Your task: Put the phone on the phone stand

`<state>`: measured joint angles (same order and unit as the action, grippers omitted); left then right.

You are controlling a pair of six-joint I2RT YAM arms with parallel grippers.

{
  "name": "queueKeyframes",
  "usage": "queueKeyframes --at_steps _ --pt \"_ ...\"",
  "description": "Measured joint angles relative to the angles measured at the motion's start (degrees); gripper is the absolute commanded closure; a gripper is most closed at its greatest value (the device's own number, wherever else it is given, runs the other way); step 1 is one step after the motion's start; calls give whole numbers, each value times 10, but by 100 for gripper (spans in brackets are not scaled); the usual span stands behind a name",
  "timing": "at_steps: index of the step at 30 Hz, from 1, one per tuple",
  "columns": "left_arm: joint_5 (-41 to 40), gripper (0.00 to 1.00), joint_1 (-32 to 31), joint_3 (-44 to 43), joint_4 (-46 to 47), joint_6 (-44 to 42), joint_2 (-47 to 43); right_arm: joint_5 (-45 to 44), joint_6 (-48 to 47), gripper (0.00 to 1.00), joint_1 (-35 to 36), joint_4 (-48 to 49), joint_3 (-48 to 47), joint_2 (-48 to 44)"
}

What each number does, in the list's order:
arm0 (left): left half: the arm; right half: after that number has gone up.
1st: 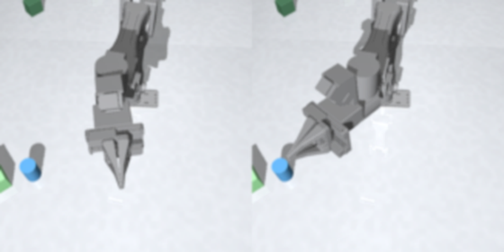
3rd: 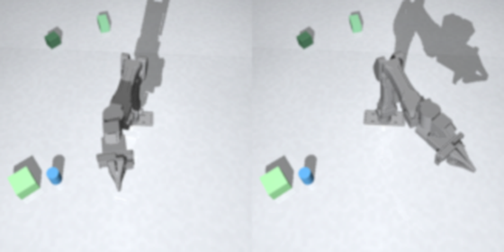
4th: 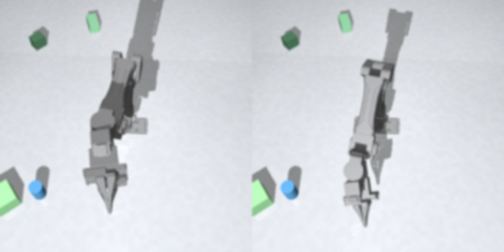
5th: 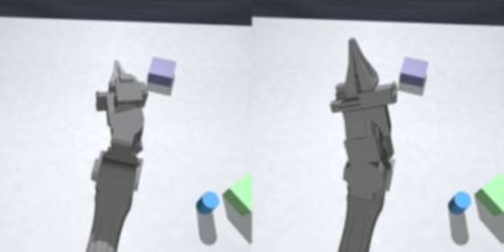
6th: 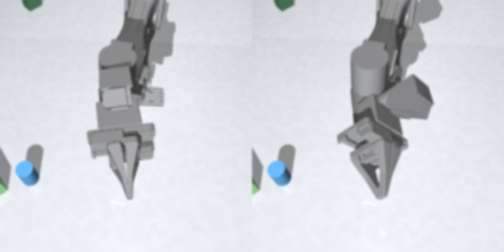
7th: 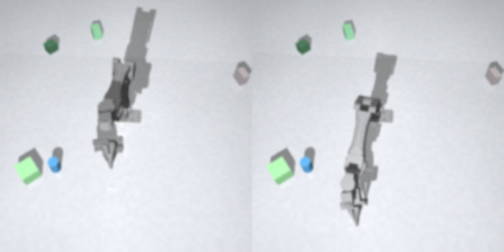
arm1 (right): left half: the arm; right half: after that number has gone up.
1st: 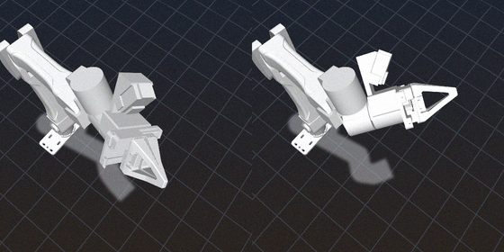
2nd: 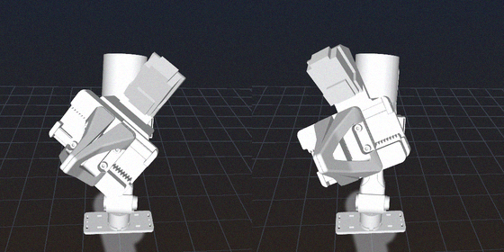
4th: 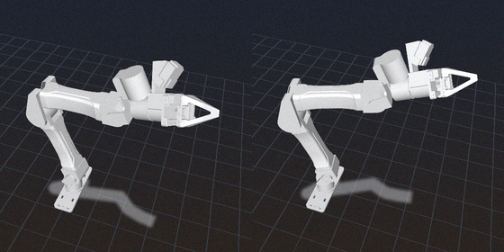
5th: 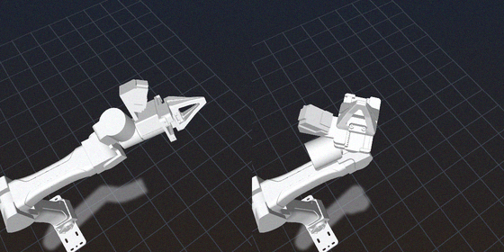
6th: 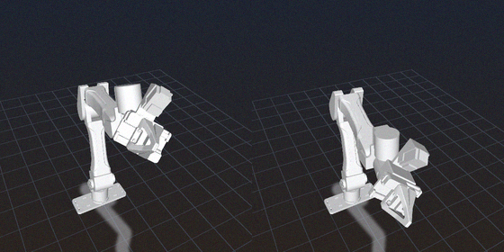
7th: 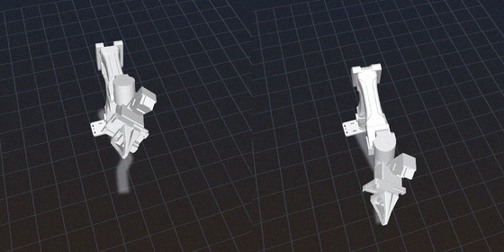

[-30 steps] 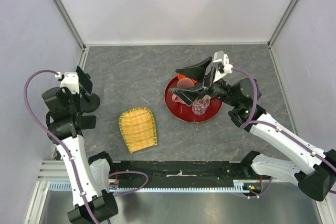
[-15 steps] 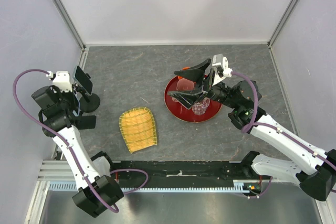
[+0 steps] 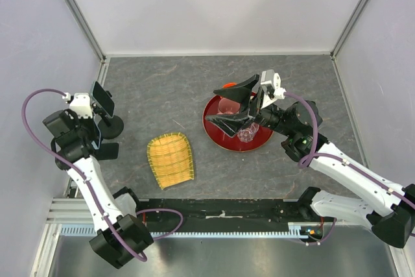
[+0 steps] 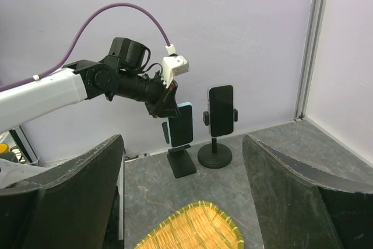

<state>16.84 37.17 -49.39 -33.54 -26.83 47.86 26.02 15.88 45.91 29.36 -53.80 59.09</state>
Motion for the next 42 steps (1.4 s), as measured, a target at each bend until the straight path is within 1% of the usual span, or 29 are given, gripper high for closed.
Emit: queueKeyframes --at_steps 10,20,22,24,25,26,29,31,32,33,36,38,42 --pt "14 98 7 30 11 -1 -23 -3 -3 11 5 -3 0 -2" --pt "1 98 7 35 20 0 -23 -4 -9 10 8 -3 0 -3" --pt "-5 95 7 38 27 0 -23 -4 -9 10 8 -3 0 -3" --pt "-12 90 7 41 33 0 -25 -4 -10 10 8 -3 0 -3" --pt "-19 86 7 43 38 1 -25 -4 -10 10 8 -3 0 -3" --pt "-23 77 7 44 42 1 -25 -4 -11 10 8 -3 0 -3" --pt "-44 73 7 45 57 1 -20 -4 -11 10 8 -3 0 -3" --pt "-61 73 7 45 68 1 -11 -4 -11 10 8 -3 0 -3" --pt "-65 83 7 46 72 1 -8 -4 -11 10 8 -3 0 -3" --pt "-68 87 7 48 75 1 -6 -4 -11 10 8 -3 0 -3" --pt "-69 94 6 51 81 3 -6 -3 -12 10 8 -3 0 -3" --pt "-73 96 8 54 87 3 -5 -3 -11 10 8 -3 0 -2" --pt "-70 96 9 57 89 4 2 -3 -12 10 9 -3 0 2"
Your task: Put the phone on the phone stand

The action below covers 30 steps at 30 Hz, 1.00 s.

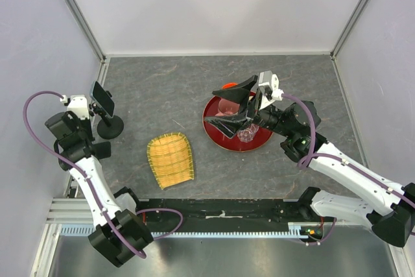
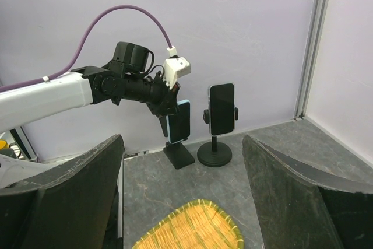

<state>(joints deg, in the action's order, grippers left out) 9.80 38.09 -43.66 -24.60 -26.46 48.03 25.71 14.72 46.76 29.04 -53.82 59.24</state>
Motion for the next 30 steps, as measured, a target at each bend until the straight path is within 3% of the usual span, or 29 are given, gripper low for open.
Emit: queueKeyframes --at_steps 4,5,9,10,15,18,19,30 --pt "0 94 0 0 2 0 5 0 -1 10 0 0 0 2" --pt "0 84 1 0 3 0 6 0 -1 10 0 0 0 2" --pt "0 74 3 0 6 1 8 0 -2 10 4 0 0 3" --pt "-1 67 3 0 7 1 8 0 -2 10 4 -1 0 3" --pt "-19 61 10 0 7 2 8 1 -3 10 4 -1 0 3" --pt "-32 48 12 -1 7 2 9 2 -4 10 4 -1 0 3" --pt "-36 34 12 -1 8 2 10 2 -5 10 4 -1 0 3" --pt "-80 32 18 -16 13 7 21 14 -5 10 7 0 0 3"
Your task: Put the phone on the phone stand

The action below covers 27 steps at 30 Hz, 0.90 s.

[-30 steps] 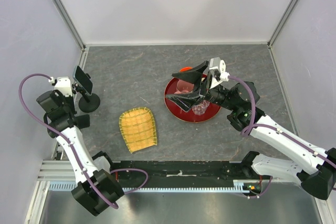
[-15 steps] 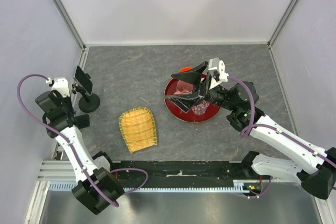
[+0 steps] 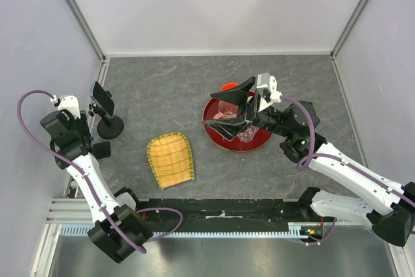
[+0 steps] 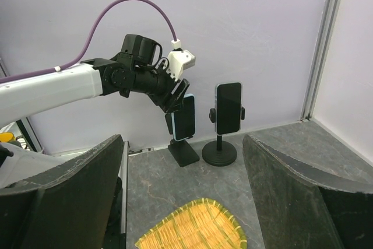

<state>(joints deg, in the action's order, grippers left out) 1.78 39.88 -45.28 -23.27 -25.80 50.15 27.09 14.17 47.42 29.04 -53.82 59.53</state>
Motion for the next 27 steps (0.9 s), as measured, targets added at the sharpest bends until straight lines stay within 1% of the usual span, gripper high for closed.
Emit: queueKeyframes --at_steps 10,17,27 --pt "-45 31 3 -4 15 0 10 2 0 10 0 0 0 4" --pt "-62 30 3 -4 30 -1 16 5 0 10 1 0 0 5" --pt "-56 33 3 -4 42 1 16 10 0 10 1 0 0 11"
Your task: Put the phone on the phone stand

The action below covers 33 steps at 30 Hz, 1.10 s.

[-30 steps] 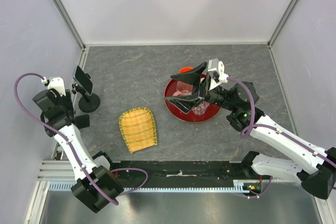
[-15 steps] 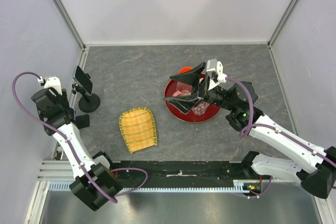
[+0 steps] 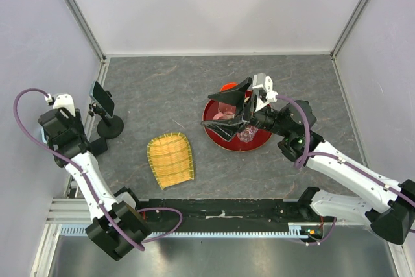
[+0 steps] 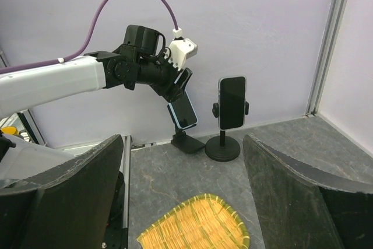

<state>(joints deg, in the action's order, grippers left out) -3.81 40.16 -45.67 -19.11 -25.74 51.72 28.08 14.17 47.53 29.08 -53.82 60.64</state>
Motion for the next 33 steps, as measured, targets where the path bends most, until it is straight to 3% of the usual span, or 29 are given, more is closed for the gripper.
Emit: queueKeyframes --at_steps 5,12,17,27,33 --pt "-22 34 -9 8 12 59 -12 1 0 10 0 0 0 4" --pt "-85 27 -24 29 3 299 -81 1 -1 10 0 0 0 6" --pt "-72 25 -24 32 -13 395 -70 2 -4 10 3 -1 0 6" --pt "-86 24 -22 174 38 448 -154 6 -5 10 -2 -5 0 6" --pt "-86 24 -14 228 84 459 -156 8 -5 10 -12 -6 0 12"
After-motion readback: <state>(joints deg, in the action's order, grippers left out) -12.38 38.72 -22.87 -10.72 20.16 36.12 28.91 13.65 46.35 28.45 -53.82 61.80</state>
